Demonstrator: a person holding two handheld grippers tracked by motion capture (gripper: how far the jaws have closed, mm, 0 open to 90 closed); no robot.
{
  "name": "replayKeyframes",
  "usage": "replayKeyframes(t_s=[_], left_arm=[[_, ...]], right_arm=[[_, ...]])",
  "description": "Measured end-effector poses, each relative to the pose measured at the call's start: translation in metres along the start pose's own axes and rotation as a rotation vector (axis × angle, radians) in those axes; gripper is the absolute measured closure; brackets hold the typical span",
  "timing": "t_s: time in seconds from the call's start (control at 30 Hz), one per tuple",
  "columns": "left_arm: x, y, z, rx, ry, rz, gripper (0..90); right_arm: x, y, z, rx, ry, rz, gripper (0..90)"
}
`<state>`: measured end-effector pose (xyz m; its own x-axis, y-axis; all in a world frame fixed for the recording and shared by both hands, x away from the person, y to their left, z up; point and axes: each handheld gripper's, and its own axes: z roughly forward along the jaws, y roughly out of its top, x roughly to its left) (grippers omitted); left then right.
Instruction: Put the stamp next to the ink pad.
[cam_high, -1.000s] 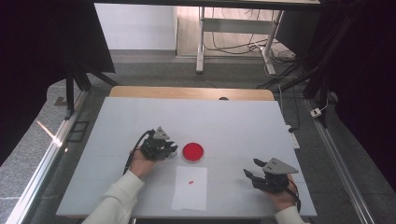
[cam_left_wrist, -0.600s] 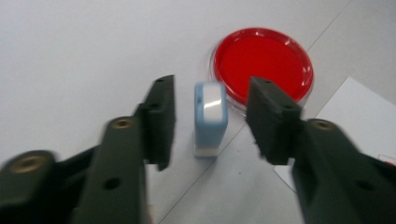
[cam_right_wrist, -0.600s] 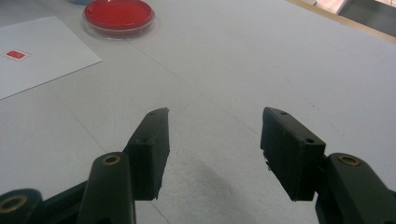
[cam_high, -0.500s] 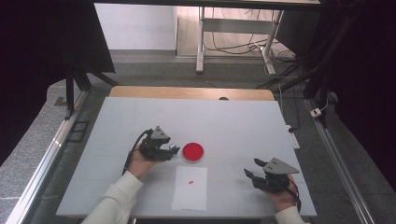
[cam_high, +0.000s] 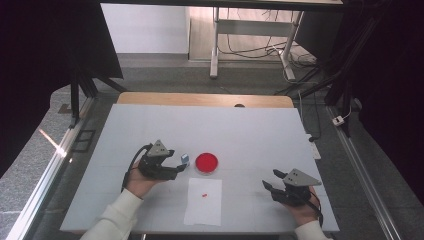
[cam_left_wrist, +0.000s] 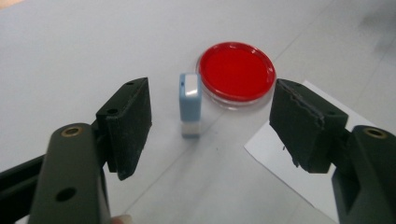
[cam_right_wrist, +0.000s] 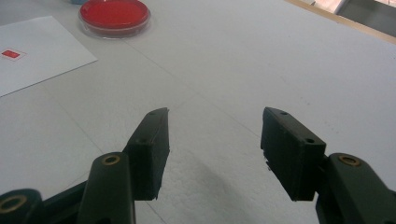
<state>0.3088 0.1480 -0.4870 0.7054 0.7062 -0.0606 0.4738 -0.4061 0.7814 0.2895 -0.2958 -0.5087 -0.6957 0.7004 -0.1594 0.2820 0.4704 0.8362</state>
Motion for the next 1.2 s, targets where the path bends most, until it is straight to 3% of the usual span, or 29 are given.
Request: replayKeyframes(t_s=[0.27, 0.7, 1.2], left_arm=[[-0.003, -0.026, -0.016, -0.034, 0.009, 0.004, 30.4], [-0.002, -0.066, -0.036, -0.007, 0.034, -0.035, 30.6], [-0.005, -0.074, -0.041, 0.004, 0.032, -0.041, 30.6]], right_arm=[[-0.004, -0.001, -0.001, -0.001, 0.001, -0.004, 41.6], [-0.008, -0.004, 0.002, 0.013, 0.006, -0.01, 41.6], [-0.009, -0.005, 0.003, 0.011, 0.008, -0.012, 41.6]])
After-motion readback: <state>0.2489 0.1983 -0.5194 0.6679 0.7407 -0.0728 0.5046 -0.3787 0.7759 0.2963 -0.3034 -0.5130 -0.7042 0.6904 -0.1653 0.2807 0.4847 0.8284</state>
